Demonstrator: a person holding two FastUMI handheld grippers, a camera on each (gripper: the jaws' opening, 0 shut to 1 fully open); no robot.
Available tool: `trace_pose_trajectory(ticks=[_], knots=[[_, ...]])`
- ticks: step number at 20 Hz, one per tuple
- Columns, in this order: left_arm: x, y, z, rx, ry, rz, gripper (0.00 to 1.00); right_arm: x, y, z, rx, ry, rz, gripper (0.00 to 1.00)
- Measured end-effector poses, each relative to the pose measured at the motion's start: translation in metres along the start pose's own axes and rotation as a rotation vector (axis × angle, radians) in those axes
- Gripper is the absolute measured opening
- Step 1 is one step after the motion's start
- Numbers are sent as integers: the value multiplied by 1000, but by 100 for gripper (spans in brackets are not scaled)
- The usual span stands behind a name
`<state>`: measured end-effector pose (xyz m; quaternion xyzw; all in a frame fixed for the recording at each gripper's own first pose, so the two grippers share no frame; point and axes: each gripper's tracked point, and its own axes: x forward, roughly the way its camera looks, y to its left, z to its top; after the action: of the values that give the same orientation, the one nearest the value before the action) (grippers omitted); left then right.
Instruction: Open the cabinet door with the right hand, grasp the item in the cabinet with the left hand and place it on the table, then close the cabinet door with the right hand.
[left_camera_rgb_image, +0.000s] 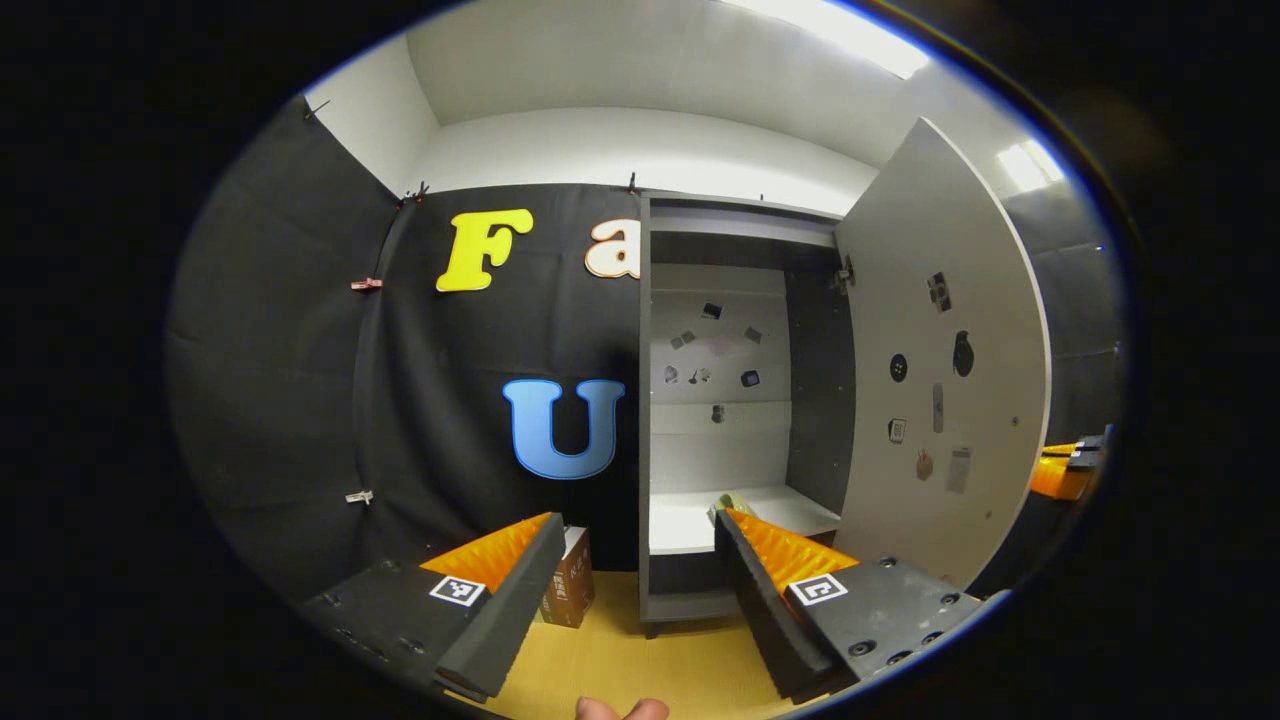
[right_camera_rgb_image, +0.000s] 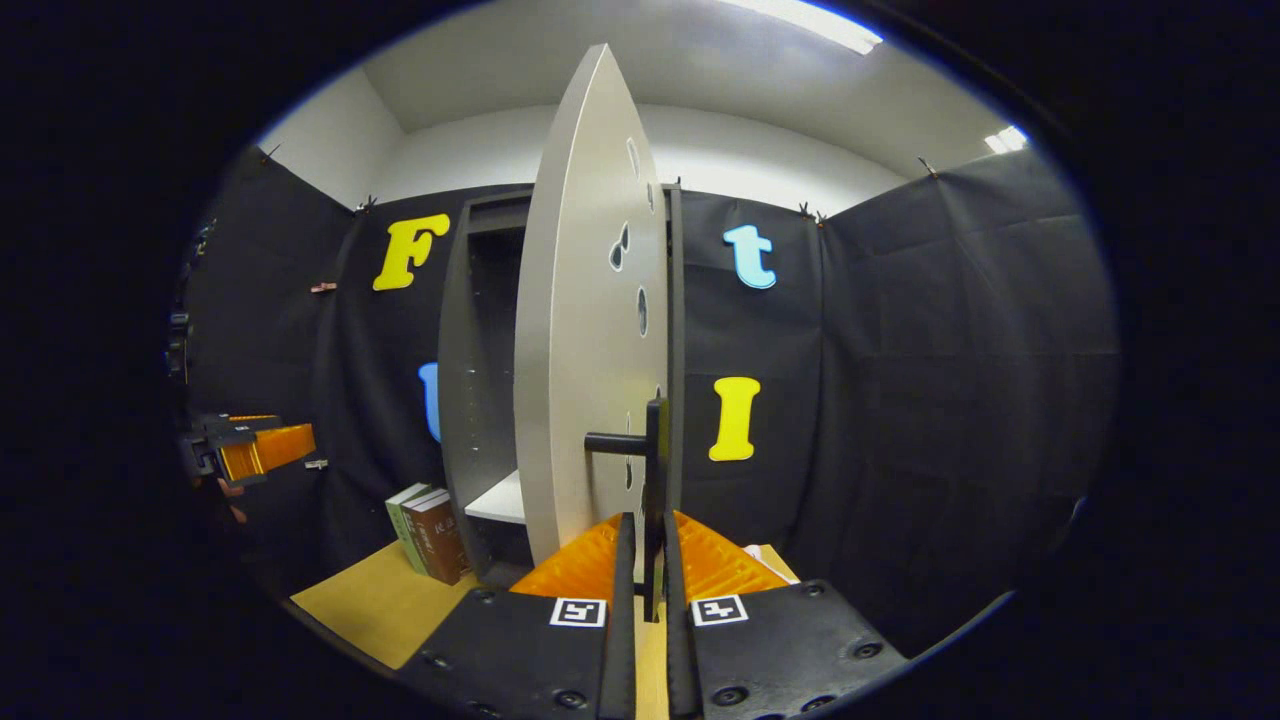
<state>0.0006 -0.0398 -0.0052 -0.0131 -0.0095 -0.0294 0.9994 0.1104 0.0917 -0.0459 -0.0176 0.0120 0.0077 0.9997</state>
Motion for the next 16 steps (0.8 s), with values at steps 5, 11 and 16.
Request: trace_pose_trajectory(ticks=[5, 11, 16], knots=[[9, -15, 7, -3, -14, -21, 94, -4, -3, -2, 22, 14, -19, 11], [21, -34, 9, -5, -14, -40, 94, 2, -9, 5, -4, -19, -17, 0], [31, -44, 6, -14, -6, -53, 94, 4, -24, 12, -28, -56, -75, 28]])
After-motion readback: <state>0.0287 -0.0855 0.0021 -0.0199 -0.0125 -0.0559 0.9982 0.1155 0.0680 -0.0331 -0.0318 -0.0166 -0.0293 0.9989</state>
